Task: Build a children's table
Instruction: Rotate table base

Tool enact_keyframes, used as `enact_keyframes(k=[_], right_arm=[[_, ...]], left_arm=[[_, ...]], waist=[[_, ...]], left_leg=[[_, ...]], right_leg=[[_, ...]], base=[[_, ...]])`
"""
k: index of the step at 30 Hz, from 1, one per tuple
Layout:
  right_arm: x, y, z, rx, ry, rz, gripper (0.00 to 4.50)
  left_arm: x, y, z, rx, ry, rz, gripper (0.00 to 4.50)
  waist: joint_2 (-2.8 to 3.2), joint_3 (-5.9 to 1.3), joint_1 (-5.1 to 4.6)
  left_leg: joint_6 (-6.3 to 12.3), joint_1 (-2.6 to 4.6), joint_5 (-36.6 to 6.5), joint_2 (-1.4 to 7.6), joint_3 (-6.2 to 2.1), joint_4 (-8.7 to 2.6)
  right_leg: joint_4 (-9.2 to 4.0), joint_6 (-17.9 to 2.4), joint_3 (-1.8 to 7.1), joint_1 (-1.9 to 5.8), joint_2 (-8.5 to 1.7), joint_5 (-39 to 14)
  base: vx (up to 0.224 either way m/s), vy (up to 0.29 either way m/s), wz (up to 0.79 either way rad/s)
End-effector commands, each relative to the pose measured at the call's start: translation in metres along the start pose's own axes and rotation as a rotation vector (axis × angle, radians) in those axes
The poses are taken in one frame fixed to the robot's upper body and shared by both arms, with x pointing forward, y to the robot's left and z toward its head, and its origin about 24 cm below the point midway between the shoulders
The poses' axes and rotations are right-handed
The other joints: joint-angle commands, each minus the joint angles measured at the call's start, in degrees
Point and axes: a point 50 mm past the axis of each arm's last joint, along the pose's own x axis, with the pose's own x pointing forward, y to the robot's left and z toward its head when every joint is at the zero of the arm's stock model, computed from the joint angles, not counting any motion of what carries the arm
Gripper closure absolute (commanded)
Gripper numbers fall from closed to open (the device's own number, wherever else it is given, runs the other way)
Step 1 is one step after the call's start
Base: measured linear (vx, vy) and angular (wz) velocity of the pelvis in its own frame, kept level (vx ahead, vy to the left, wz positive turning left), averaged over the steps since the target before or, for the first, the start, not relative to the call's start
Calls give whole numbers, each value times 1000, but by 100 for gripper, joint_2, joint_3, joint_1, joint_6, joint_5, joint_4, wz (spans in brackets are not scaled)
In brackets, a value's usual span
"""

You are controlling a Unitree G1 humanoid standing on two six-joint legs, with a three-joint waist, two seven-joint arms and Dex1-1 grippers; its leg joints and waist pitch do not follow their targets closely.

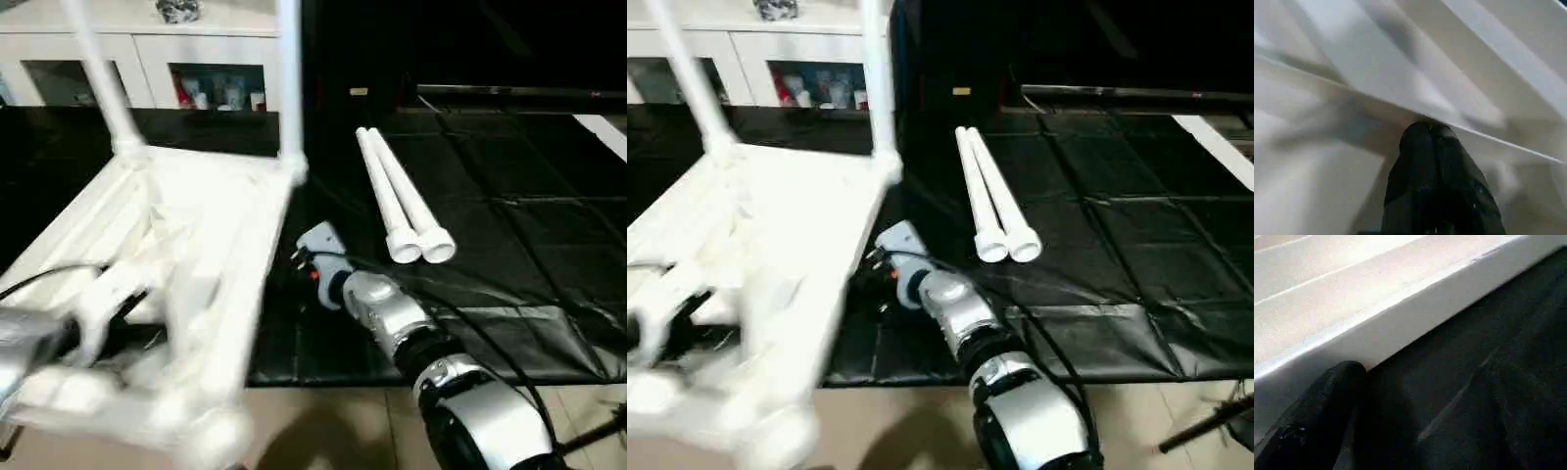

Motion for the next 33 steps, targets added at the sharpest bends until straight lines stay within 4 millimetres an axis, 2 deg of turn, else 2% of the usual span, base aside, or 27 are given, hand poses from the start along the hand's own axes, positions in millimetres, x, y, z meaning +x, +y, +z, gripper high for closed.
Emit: enact_keyframes(k=[1,2,4,5,6,7,9,12,13,14,16,18,19,20,22,23,24,25,27,29,32,33], right_arm=[[2,-2,20,0,-82,-26,0],[0,-10,27,-1,-111,-66,0],[-1,-14,30,-1,-123,-82,0],[-4,-21,36,-16,-149,-107,0],[-6,-25,41,-27,-166,-114,0],[-7,-27,44,-34,-177,-117,0],[-9,-30,47,-43,-188,-121,0],[-14,-37,57,-76,-227,-119,0],[-17,-39,60,-91,-244,-110,0],[-24,-44,63,-114,-264,-95,0],[-27,-47,63,-128,-270,-79,0],[-39,-49,60,-171,-269,5,0],[-42,-49,59,-179,-263,24,0],[-52,-50,55,-203,-243,91,0],[-56,-50,54,-214,-238,116,0],[-66,-52,50,-239,-206,174,0],[-69,-52,49,-249,-193,193,0],[-73,-52,47,-267,-180,217,0],[-84,-50,44,-298,-151,291,0],[-97,-47,39,-351,-111,365,0],[-113,-43,29,-416,-21,455,0],[-118,-42,26,-424,9,475,0]], left_arm=[[7,5,13,40,-32,47,439],[15,9,21,56,-50,84,439],[19,11,25,62,-60,102,439],[26,15,33,84,-68,134,439],[30,18,37,90,-78,166,439],[33,20,40,93,-85,188,439],[36,22,43,97,-94,214,439],[45,29,55,103,-148,309,439],[46,30,61,132,-187,359,439],[46,27,70,153,-259,386,439],[44,26,72,158,-282,389,439],[36,19,74,174,-327,324,439],[35,17,74,179,-334,297,439],[28,6,73,198,-352,183,439],[25,1,72,207,-352,128,439],[19,-10,68,227,-343,27,439],[18,-13,67,233,-340,0,439],[17,-17,66,237,-336,-33,439],[13,-27,63,253,-322,-131,439],[8,-38,61,250,-301,-239,439],[3,-53,59,223,-265,-371,439],[3,-56,56,220,-235,-392,439]], waist=[[224,-378,-18],[206,-367,-28],[218,-364,-32],[210,-388,-26],[211,-380,-16],[207,-403,-13],[202,-426,-11],[196,-444,4],[188,-459,2],[193,-451,-2],[170,-466,18],[167,-473,26],[162,-474,25],[167,-473,36],[158,-472,28],[153,-458,30],[150,-453,32],[149,-433,24],[155,-406,45],[152,-368,58],[144,-339,87],[141,-314,83]], left_leg=[[-153,8,-1465,-76,59,-417],[-147,6,-1526,-83,58,-423],[-141,26,-1586,-88,66,-415],[-140,-9,-1431,-87,55,-408],[-137,-13,-1446,-88,55,-406],[-123,3,-1396,-91,66,-384],[-119,-42,-1156,-80,49,-380],[-77,-21,-1061,-100,74,-340],[-59,-64,-867,-96,60,-337],[-25,-73,-909,-89,56,-338],[31,-85,-770,-76,58,-325],[93,-104,-619,-72,56,-312],[138,-97,-576,-70,59,-308],[156,-90,-596,-72,56,-307],[172,-88,-573,-56,70,-302],[193,-92,-594,-63,75,-305],[217,-95,-619,-53,79,-313],[224,-78,-744,-62,100,-313],[225,-61,-921,-53,103,-325],[211,-30,-1209,-54,108,-350],[184,-9,-1352,-47,97,-376],[202,-13,-1425,-53,106,-381]], right_leg=[[-497,-948,351,331,-404,-1248],[-514,-903,338,328,-398,-1358],[-540,-861,331,313,-385,-1472],[-499,-919,337,347,-396,-1233],[-504,-908,328,343,-394,-1272],[-506,-901,335,345,-399,-1196],[-443,-978,335,383,-408,-829],[-458,-989,334,382,-387,-650],[-396,-1037,335,412,-394,-343],[-419,-1007,312,413,-385,-364],[-396,-1036,316,434,-401,-189],[-368,-1069,314,455,-403,42],[-359,-1112,314,437,-397,145],[-361,-1148,309,452,-400,139],[-352,-1208,317,433,-388,222],[-356,-1236,313,441,-377,194],[-368,-1222,309,435,-378,132],[-399,-1211,311,402,-363,-94],[-439,-1140,317,395,-373,-445],[-508,-983,321,365,-378,-1119],[-551,-828,325,373,-373,-1613],[-579,-807,328,352,-365,-1752]], base=[[0,0,0],[0,0,0],[0,0,0],[0,0,0],[0,0,0],[0,0,0],[0,0,0],[0,0,0],[0,0,0],[0,0,0],[0,0,0],[0,0,0],[0,0,0],[0,0,0],[0,0,0],[0,0,0],[0,0,0],[0,0,0],[0,0,0],[0,0,0],[0,0,0],[0,0,0]])
